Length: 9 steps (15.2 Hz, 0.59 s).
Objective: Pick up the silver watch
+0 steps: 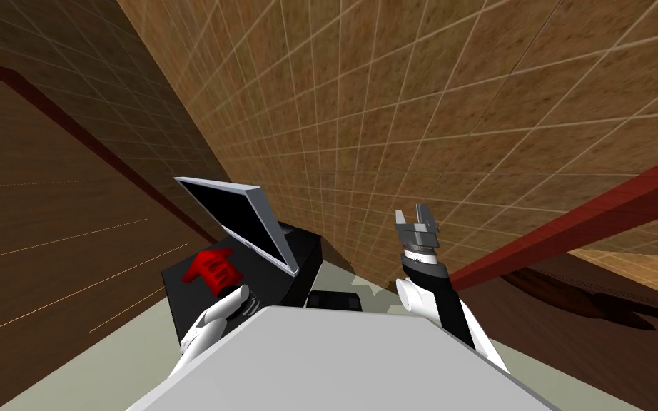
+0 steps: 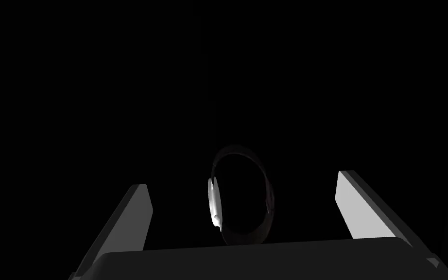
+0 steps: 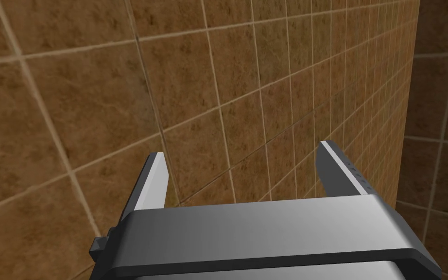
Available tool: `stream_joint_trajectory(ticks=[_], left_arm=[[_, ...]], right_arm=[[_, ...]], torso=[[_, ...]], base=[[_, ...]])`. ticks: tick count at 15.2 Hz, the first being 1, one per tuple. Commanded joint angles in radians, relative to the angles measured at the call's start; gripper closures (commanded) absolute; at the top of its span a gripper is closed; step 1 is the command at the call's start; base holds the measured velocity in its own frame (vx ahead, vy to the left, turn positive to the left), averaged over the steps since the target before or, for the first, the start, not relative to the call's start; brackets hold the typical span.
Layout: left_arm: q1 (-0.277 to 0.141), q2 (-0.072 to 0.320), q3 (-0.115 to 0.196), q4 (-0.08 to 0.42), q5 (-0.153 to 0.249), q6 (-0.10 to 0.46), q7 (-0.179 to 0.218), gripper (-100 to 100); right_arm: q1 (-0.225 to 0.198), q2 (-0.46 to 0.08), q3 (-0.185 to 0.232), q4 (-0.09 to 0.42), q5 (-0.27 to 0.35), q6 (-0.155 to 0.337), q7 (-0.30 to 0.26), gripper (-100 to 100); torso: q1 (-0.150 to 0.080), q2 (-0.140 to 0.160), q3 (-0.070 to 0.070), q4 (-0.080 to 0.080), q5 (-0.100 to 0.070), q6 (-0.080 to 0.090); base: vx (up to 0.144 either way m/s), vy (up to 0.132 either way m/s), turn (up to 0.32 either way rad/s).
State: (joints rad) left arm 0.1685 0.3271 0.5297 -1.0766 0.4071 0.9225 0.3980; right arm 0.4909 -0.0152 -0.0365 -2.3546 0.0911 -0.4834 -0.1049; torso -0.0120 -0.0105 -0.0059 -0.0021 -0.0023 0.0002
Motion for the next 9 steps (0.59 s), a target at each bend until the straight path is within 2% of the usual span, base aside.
stream_joint_trajectory(ticks=[1, 6, 9], left_arm=[[-0.004, 0.008, 0.002, 0.028, -0.023, 0.000, -0.014, -100], [0.025, 0.038, -0.011, 0.082, -0.097, -0.006, -0.020, -100], [0.043, 0.055, -0.025, 0.103, -0.119, -0.018, -0.015, -100]], right_arm=[[0.000, 0.000, 0.000, 0.000, 0.000, 0.000, 0.000, 0], [0.000, 0.000, 0.000, 0.000, 0.000, 0.000, 0.000, 0], [0.000, 0.000, 0.000, 0.000, 0.000, 0.000, 0.000, 0]], torso=[[0.000, 0.000, 0.000, 0.000, 0.000, 0.000], [0.005, -0.001, -0.001, 0.000, 0.001, 0.000], [0.007, 0.001, 0.000, 0.000, 0.001, 0.000]], base=[[0.147, -0.147, -0.026], [0.151, -0.087, -0.025], [0.123, -0.042, 0.001]])
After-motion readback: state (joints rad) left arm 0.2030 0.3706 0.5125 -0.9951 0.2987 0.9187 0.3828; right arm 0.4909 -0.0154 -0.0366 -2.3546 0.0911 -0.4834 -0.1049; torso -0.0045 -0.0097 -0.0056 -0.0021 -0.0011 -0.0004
